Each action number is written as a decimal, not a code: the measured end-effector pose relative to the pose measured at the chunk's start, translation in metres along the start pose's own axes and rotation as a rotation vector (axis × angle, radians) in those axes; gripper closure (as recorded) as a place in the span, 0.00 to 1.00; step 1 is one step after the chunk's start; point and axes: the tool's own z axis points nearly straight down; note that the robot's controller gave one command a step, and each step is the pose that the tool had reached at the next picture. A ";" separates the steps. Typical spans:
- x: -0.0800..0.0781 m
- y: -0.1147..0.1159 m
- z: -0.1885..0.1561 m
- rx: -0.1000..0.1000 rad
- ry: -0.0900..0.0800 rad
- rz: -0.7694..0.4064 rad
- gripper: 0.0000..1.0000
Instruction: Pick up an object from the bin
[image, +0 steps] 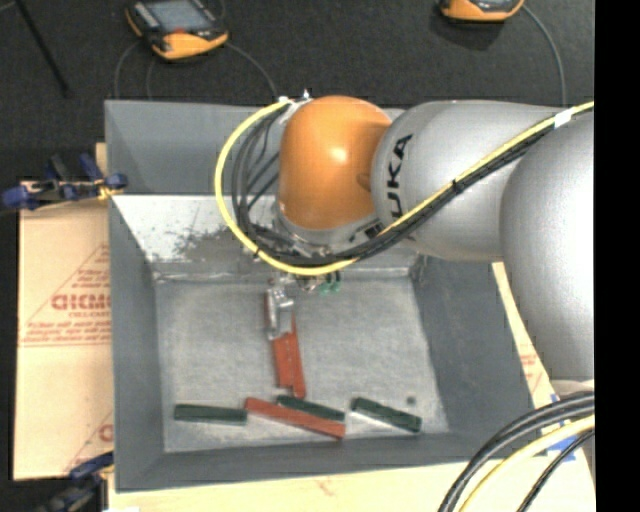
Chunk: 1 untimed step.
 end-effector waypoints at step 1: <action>0.010 -0.033 0.027 -0.002 0.009 -0.466 0.00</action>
Offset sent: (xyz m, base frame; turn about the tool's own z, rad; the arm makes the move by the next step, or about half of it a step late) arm 0.0025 -0.0603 -0.0452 -0.4463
